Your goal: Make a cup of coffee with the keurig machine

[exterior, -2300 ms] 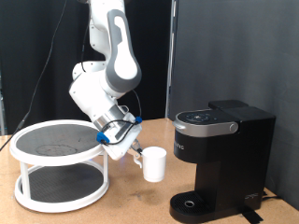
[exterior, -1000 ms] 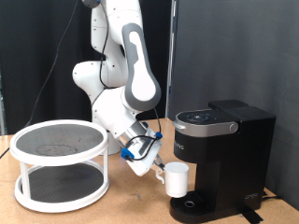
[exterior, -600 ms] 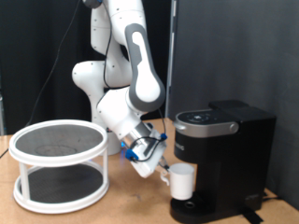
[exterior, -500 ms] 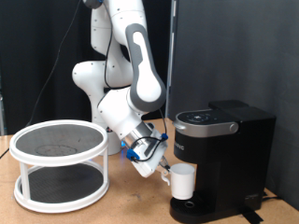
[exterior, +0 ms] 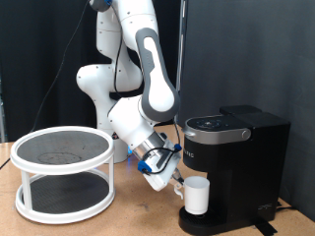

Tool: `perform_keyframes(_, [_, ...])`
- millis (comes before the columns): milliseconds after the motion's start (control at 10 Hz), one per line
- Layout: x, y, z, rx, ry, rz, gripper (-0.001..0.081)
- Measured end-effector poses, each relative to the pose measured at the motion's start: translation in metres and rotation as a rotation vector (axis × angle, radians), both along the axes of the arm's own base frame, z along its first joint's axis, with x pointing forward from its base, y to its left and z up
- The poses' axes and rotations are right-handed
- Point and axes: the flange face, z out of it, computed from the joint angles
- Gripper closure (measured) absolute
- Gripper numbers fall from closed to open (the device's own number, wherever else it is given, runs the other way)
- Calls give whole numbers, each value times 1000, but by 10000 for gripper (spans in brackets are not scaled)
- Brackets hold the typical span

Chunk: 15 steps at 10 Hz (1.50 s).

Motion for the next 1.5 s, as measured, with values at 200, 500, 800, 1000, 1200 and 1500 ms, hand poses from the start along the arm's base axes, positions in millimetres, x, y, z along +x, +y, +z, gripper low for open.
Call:
perform_keyframes(200, [3, 1, -4, 2, 1, -2, 803])
perform_keyframes(500, [5, 2, -8, 3, 9, -2, 718])
perform_keyframes(800, [3, 0, -10, 7, 19, 42, 350])
perform_keyframes(1000, [-8, -14, -6, 49, 60, 124, 170])
perform_keyframes(1200, [-20, -28, 4, 111, 81, 189, 101])
perform_keyframes(1500, [-33, -39, 18, 156, 80, 212, 72])
